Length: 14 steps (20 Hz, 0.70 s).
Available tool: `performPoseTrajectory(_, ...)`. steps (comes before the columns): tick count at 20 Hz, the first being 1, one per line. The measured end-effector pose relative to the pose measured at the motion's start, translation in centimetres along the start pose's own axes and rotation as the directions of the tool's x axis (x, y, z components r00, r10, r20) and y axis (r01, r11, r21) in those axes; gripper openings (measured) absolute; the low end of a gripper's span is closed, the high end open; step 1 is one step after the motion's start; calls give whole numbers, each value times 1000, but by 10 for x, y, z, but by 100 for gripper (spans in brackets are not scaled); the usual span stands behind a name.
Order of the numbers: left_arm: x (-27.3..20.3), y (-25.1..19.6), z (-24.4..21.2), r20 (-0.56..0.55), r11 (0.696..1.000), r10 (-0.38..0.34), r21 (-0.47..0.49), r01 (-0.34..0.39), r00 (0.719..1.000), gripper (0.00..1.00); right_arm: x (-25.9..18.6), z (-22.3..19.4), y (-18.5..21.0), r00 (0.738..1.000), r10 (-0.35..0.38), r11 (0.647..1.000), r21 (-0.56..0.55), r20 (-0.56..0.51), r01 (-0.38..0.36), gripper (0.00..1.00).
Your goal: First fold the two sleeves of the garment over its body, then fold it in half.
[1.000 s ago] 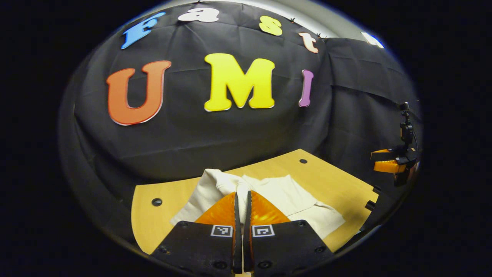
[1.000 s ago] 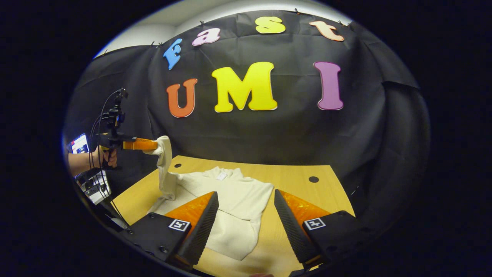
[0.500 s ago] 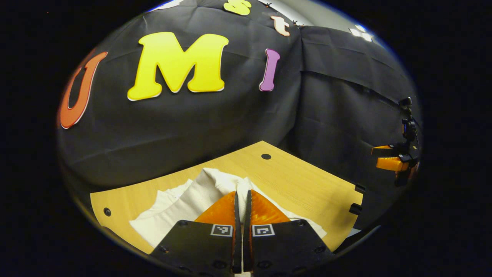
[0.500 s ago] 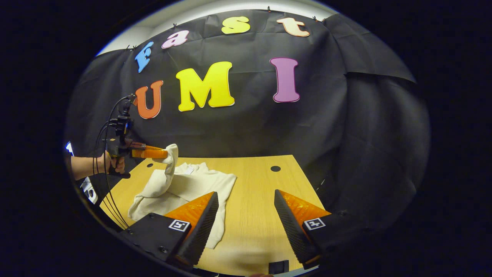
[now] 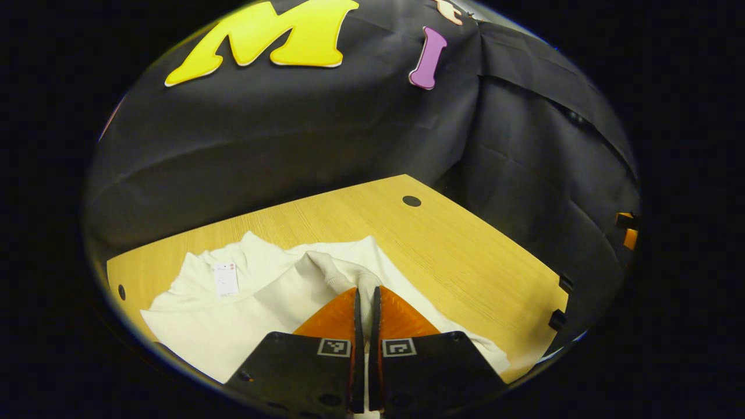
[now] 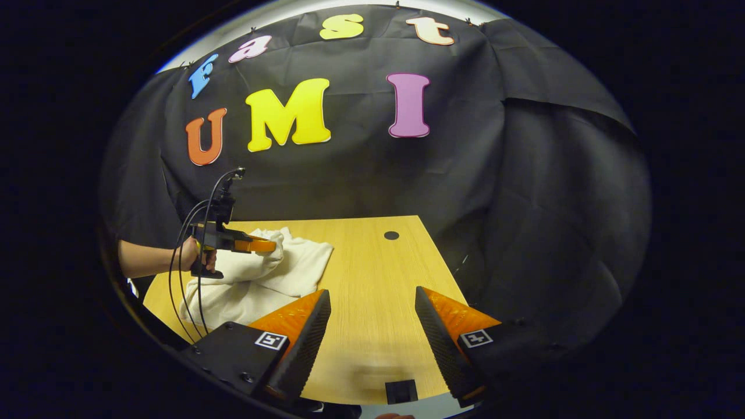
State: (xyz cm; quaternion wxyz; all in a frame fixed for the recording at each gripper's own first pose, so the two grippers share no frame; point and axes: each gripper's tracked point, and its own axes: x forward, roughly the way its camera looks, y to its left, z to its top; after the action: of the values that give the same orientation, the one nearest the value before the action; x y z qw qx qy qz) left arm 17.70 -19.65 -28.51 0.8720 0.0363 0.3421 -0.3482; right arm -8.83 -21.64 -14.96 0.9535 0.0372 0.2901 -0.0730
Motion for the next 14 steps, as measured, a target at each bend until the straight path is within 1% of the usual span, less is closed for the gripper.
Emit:
performPoseTrajectory(1,8,-2,-8,-16,1000,-5,-15,5,1000,15,-2,-3,-3,1000,-9,1000,-5,-10,8,91)
performPoseTrajectory(2,16,-4,-15,-33,1000,-7,-25,6,999,8,-2,-5,-7,1000,-16,1000,-10,-17,16,92)
performPoseTrajectory(4,27,-6,-27,-66,999,-6,-35,3,998,13,-4,-5,-11,999,-26,1000,-16,-23,25,90)
performPoseTrajectory(5,29,-6,-28,-67,999,9,-32,-11,998,17,-5,-5,-12,999,-28,999,-18,-25,28,90)
performPoseTrajectory(6,27,-6,-26,-56,999,19,-27,-20,998,19,-5,-5,-13,999,-29,999,-22,-23,29,92)
performPoseTrajectory(7,24,-9,-20,-36,999,18,-26,-19,999,33,-5,-4,-12,999,-28,999,-25,-21,27,92)
performPoseTrajectory(8,18,-13,-15,-21,999,17,-28,-17,1000,41,-5,-4,-11,1000,-23,999,-27,-18,23,90)
performPoseTrajectory(9,11,-15,-10,-8,999,22,-27,-22,1000,61,-4,-2,-9,1000,-16,999,-30,-15,15,90)
performPoseTrajectory(10,3,-13,-5,2,999,41,-23,-41,999,74,-2,0,-4,1000,-6,1000,-29,-7,6,91)
performPoseTrajectory(11,-9,-11,0,16,998,64,-26,-64,998,94,-1,4,1,1000,6,1000,-29,2,-6,91)
performPoseTrajectory(12,-21,-9,5,31,996,85,-30,-84,996,99,1,7,7,1000,21,999,-32,13,-21,92)
performPoseTrajectory(13,-24,-12,-4,48,994,108,-36,-107,993,100,3,10,14,999,37,999,-38,23,-36,92)
performPoseTrajectory(14,-34,-5,6,67,991,132,-45,-129,989,100,6,14,21,998,55,998,-43,34,-53,92)
